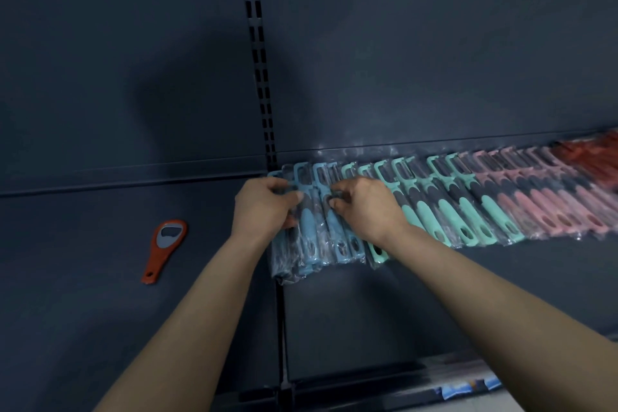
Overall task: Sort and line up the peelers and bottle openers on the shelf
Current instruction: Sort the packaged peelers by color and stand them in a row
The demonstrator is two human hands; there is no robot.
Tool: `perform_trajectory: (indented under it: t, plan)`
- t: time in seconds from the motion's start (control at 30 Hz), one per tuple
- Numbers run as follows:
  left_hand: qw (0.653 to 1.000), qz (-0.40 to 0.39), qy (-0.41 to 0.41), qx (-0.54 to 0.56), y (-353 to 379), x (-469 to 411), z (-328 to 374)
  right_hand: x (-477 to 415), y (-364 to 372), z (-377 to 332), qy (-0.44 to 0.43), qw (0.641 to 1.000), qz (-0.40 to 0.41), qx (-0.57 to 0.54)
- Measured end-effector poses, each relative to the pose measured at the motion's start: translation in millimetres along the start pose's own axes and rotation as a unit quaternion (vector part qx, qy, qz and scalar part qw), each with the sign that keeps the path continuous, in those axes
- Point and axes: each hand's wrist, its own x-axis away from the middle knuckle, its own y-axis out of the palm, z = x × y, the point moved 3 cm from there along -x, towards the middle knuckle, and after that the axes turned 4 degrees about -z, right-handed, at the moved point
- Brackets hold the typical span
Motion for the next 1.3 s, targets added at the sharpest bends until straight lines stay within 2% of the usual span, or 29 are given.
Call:
perform_trajectory:
  t: [0.1,0.2,0.33,0.43,0.83,0.93,1.1,1.3]
  plan:
    - [0.989,0.052,0.029,-0.136,-18.4,8.1,-1.6,1.2,-0.9,-0.4,0.000,1.000,0.012,-0.009]
    - [0.981,0.028,0.029,-0.192,-20.5,15.5,-4.4,4.2,1.8,-5.6,-0.032,0.999,0.024,-0.015]
    - [0.977,0.028,0.042,-0.206,-15.0,14.9,-4.1,10.0,9.7,-15.9,-0.110,0.994,-0.001,0.012]
    - [0.978,0.039,0.049,-0.197,-14.7,12.1,-3.6,10.9,15.7,-17.7,-0.129,0.989,-0.029,0.058]
    - [0.985,0.033,0.071,-0.155,-14.8,9.9,-9.8,12.1,20.7,-14.5,-0.121,0.989,-0.062,0.067]
    - [0.983,0.035,0.076,-0.162,-14.9,11.6,-9.8,14.2,16.4,-14.0,-0.131,0.989,-0.046,0.052]
    - [0.971,0.075,0.124,-0.190,-13.5,22.9,-1.9,21.8,2.2,-3.9,-0.093,0.994,0.026,0.049]
    - [0.959,0.040,0.103,-0.259,6.8,30.8,8.7,25.3,3.3,-3.8,-0.044,0.998,-0.001,0.045]
